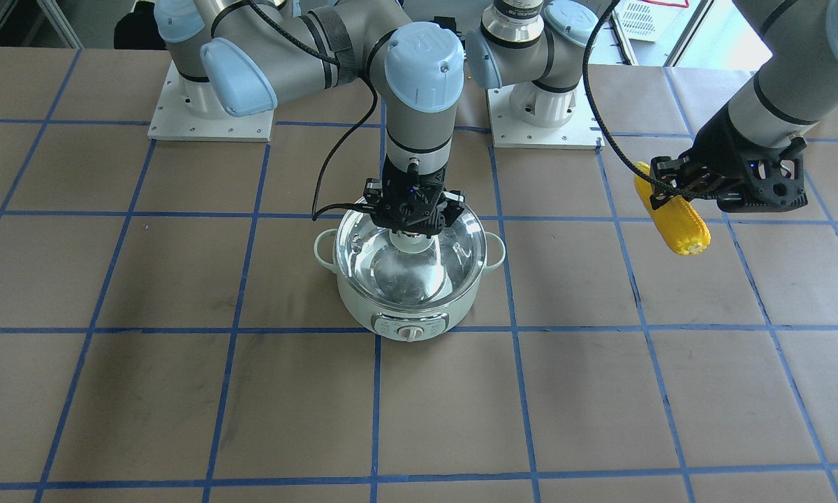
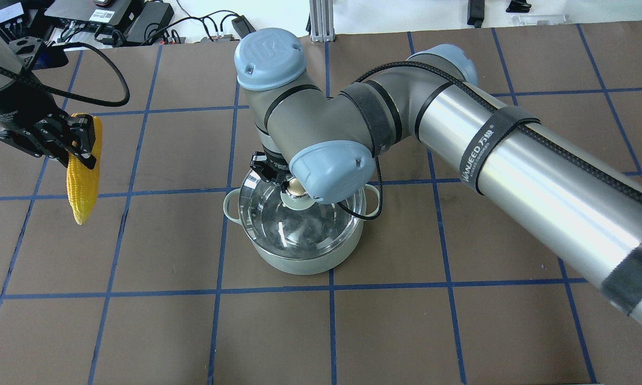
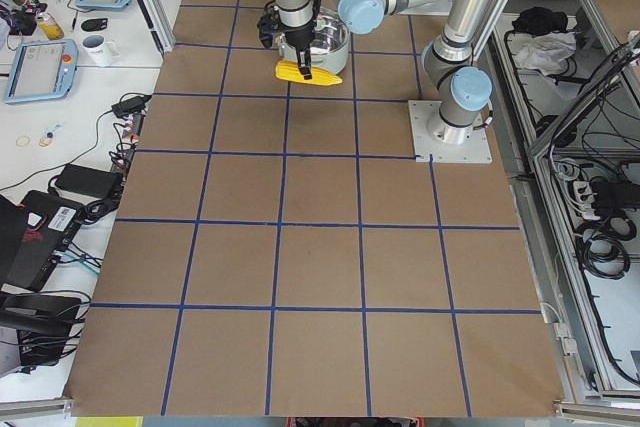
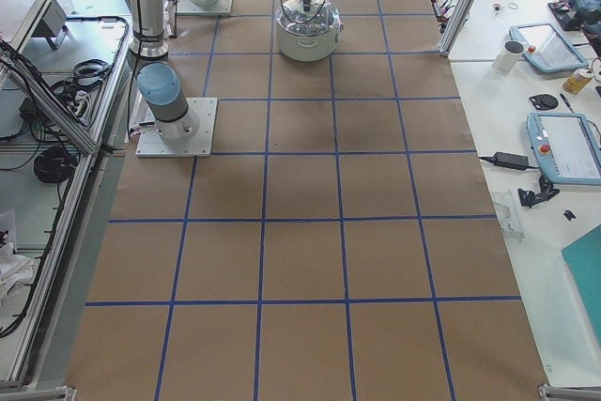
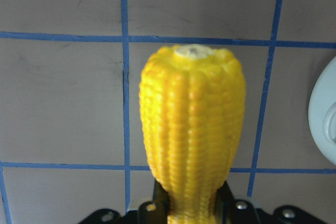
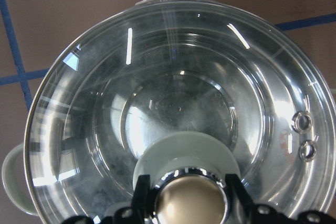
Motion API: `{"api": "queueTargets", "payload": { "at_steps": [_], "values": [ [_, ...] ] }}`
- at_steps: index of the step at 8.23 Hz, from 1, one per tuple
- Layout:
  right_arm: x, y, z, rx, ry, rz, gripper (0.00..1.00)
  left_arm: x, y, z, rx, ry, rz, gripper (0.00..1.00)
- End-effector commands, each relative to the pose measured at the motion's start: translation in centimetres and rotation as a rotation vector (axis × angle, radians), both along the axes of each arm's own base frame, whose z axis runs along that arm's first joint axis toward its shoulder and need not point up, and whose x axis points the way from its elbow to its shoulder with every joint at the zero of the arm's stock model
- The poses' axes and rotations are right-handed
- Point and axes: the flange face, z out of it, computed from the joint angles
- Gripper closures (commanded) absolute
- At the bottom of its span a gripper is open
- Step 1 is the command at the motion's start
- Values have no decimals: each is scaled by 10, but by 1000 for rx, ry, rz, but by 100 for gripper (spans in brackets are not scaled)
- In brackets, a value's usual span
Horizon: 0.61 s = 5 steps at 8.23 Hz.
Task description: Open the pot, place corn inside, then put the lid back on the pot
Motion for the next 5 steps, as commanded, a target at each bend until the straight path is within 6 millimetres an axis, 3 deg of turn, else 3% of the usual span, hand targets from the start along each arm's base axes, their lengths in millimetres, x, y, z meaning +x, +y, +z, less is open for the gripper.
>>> {"api": "queueTargets", "payload": {
  "at_steps": [1,3,4,5],
  "values": [
    [-6,-4,13,-21,-6,-6,69,-18,8,14,-23,-14,-30,100],
    [-22,-1,54,-71,-38,-20,69,-48,11,18,-34,-12,-28,100],
    [-39,7,84,-92,-50,-14,69,-75,11,18,-43,27,8,100],
    [-70,13,113,-90,-46,-7,69,-103,15,16,-39,31,10,100]
  ]
}}
